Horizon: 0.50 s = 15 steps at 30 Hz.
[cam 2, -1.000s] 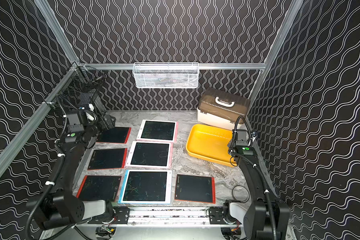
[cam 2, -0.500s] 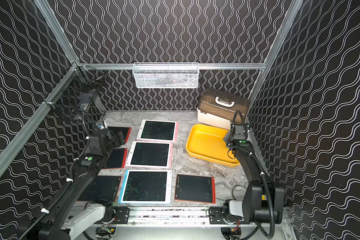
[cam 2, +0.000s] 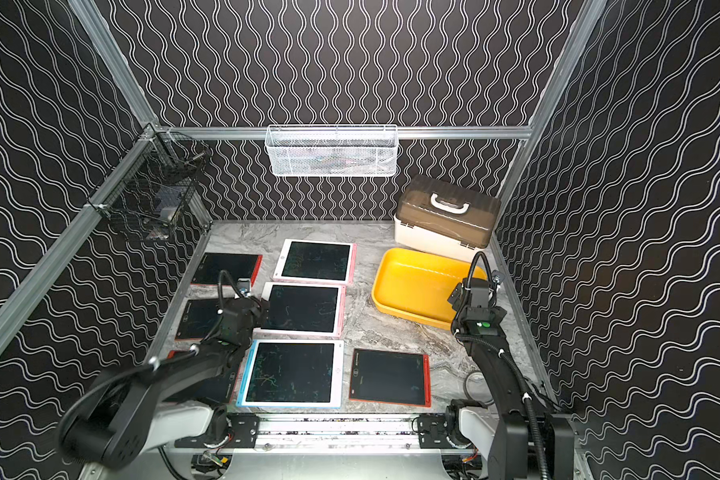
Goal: Take out the writing tablet from the storage box
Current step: Reset both arms
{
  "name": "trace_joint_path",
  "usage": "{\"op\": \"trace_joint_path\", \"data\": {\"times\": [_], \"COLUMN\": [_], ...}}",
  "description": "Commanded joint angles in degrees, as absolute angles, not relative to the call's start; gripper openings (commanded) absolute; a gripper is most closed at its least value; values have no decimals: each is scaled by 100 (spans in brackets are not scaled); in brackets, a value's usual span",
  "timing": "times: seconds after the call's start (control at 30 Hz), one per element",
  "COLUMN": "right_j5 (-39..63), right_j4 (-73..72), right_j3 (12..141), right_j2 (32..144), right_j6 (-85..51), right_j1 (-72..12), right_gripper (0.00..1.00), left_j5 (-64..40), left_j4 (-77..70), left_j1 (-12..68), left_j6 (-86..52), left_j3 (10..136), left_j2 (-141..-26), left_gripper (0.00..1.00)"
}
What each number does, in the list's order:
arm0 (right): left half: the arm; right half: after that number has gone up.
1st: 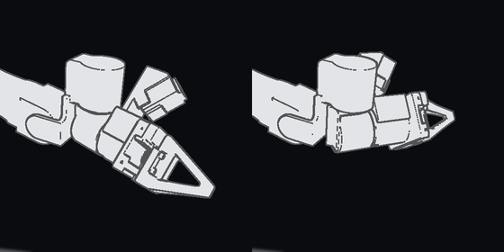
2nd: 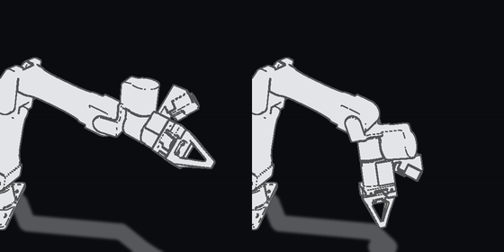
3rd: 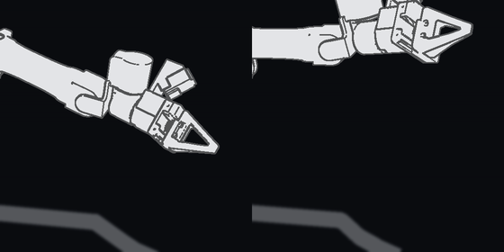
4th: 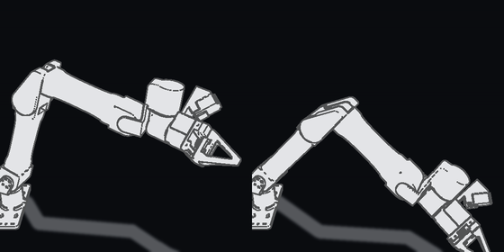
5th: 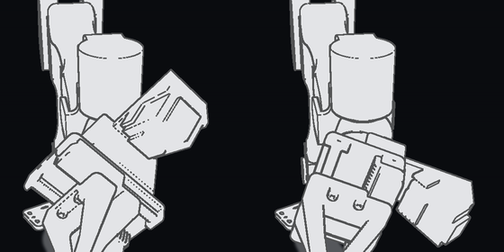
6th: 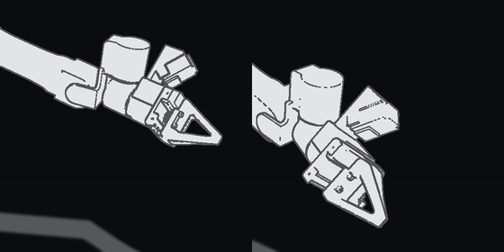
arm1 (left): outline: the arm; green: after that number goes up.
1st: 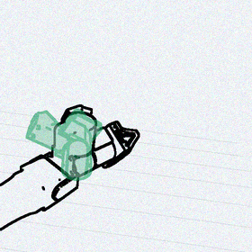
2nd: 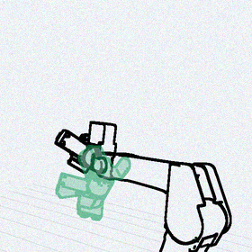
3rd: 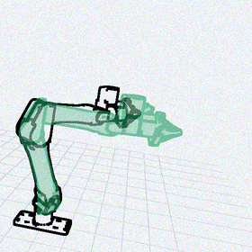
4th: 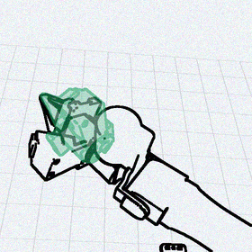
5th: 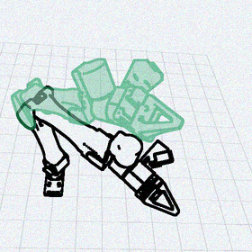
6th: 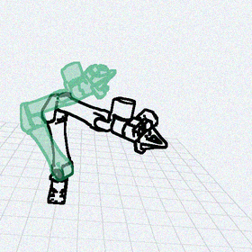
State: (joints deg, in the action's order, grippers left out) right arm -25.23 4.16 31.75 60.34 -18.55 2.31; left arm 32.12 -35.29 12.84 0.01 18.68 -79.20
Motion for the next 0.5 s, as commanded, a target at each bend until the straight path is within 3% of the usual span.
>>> {"op": "trace_joint_path", "data": {"times": [0.0,0.13,0.27,0.47], "right_j5": [-2051,-1953,-1784,-1056], "right_j4": [-540,-743,-2765,-4418], "right_j3": [2929,2988,2420,2233], "right_j2": [6136,6894,7535,8333], "right_j6": [-1490,-1693,-1529,-981], "right_j1": [221,226,220,222], "right_gripper": [100,100,100,100], "left_j5": [3148,2327,1487,663], "left_j4": [-5757,-5587,-6498,-6109], "left_j1": [1205,810,335,132], "left_j6": [216,-14,-256,-226], "left_j3": [1975,2141,1779,1975], "left_j2": [-8743,-9143,-9427,-9426], "left_gripper": [99,99,99,99]}}
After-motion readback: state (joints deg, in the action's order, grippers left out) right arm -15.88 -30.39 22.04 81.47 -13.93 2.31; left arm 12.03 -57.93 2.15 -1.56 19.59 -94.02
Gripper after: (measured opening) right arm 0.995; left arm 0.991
